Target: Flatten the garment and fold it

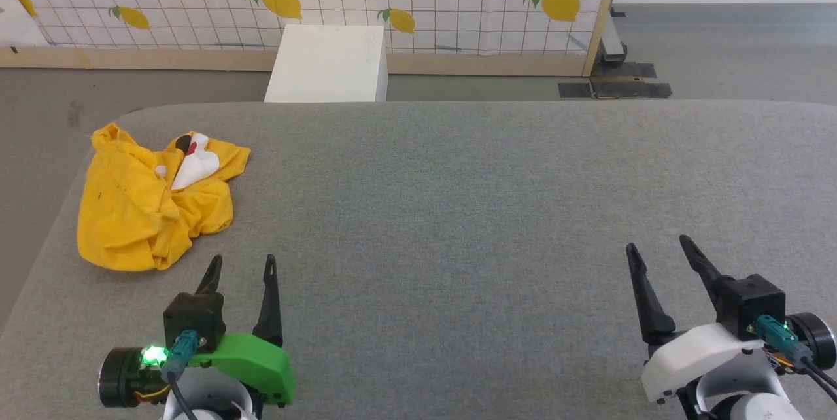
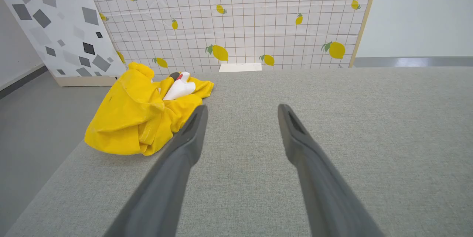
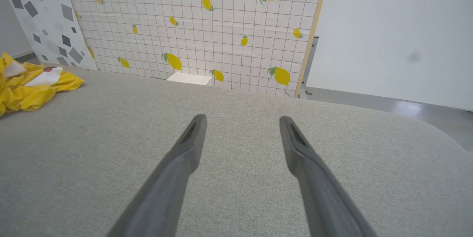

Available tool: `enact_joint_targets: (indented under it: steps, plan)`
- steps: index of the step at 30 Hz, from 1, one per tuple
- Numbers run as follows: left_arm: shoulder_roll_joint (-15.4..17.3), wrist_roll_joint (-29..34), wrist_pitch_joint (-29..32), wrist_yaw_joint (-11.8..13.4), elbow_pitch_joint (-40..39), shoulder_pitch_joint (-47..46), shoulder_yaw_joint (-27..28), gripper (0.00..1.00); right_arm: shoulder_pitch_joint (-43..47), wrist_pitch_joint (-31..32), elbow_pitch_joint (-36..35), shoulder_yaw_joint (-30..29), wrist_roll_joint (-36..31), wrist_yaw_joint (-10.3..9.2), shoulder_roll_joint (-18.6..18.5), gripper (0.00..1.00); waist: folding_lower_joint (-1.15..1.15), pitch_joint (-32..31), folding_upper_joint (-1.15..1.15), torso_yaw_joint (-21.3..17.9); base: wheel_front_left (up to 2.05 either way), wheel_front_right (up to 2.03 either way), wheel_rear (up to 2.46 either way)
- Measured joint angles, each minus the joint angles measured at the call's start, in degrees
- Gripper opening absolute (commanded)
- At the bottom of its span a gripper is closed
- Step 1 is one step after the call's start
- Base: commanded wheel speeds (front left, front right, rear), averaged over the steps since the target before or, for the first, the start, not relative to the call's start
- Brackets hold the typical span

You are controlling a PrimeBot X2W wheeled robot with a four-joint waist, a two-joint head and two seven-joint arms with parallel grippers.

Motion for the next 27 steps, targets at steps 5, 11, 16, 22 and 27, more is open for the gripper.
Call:
enact_joint_targets:
  steps: [5,11,16,22,27]
  plan:
    - [0.0,-0.4,-0.6,-0.1,-0.1,0.1,0.2,1.0,0.0,-0.6,0.3,-0.7,0.4,0.0,0.0,1.0,0.0,0.0,0.0,0.0,0.0,0.0,0.0]
    - [0.0,-0.8,-1.3,-0.1,-0.2,0.5,0.4,1.0,0.0,-1.3,0.4,-1.6,0.8,0.0,0.0,1.0,0.0,0.0,0.0,0.1,0.0,0.0,0.0]
    - [0.0,-0.9,-1.9,-0.3,-0.3,0.8,0.7,1.0,0.0,-1.8,0.6,-2.4,1.2,0.0,0.0,1.0,0.0,0.1,0.0,0.4,0.0,0.0,0.0]
    - [0.0,-1.5,-2.6,-0.3,-0.4,0.9,1.0,1.0,0.0,-2.5,0.8,-3.2,1.7,0.0,0.0,1.0,0.0,0.2,0.0,1.0,0.0,0.0,0.0]
    - [0.0,-1.9,-3.1,-0.3,-0.5,1.0,1.3,1.0,0.0,-3.1,1.1,-3.6,1.8,0.0,0.0,1.0,0.0,0.3,0.0,1.8,0.0,0.0,0.0]
